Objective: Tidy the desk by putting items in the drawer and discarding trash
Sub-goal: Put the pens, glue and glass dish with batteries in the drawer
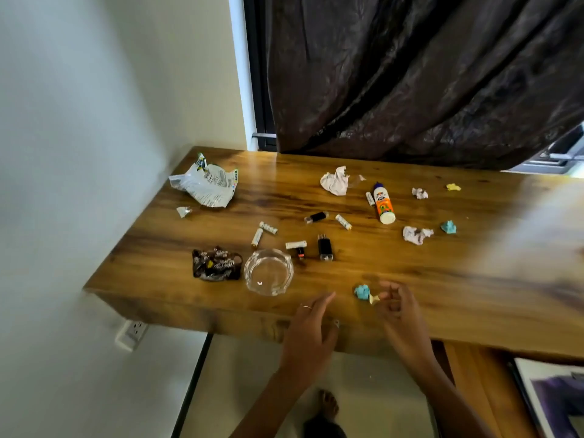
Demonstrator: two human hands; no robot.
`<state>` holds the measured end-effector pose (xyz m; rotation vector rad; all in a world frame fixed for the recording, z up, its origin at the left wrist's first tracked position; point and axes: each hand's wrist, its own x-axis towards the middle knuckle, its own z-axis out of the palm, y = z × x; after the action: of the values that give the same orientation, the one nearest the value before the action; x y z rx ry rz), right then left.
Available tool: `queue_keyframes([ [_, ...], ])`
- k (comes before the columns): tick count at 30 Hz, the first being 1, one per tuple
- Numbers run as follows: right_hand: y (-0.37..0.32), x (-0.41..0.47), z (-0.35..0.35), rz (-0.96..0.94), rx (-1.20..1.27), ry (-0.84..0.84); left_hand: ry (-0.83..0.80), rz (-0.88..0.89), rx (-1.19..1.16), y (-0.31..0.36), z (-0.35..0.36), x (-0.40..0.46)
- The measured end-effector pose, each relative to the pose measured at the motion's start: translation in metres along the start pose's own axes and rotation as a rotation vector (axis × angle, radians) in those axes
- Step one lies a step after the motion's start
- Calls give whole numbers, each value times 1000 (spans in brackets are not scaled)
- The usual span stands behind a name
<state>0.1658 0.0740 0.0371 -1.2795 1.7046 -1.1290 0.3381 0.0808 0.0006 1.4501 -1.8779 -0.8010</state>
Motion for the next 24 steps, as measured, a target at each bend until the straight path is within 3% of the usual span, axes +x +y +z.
queue_keyframes([
  [8,-8,154,-5,-48,-346,178,-177,75,174,16,25,77],
  [12,-12,209,0,17,-521,209,-323,129,247,24,42,92],
  [20,2,271,2,161,-601,124,-90,242,298,2,69,119],
  [24,-2,279,1,190,-525,146,-72,248,333,1,70,122],
])
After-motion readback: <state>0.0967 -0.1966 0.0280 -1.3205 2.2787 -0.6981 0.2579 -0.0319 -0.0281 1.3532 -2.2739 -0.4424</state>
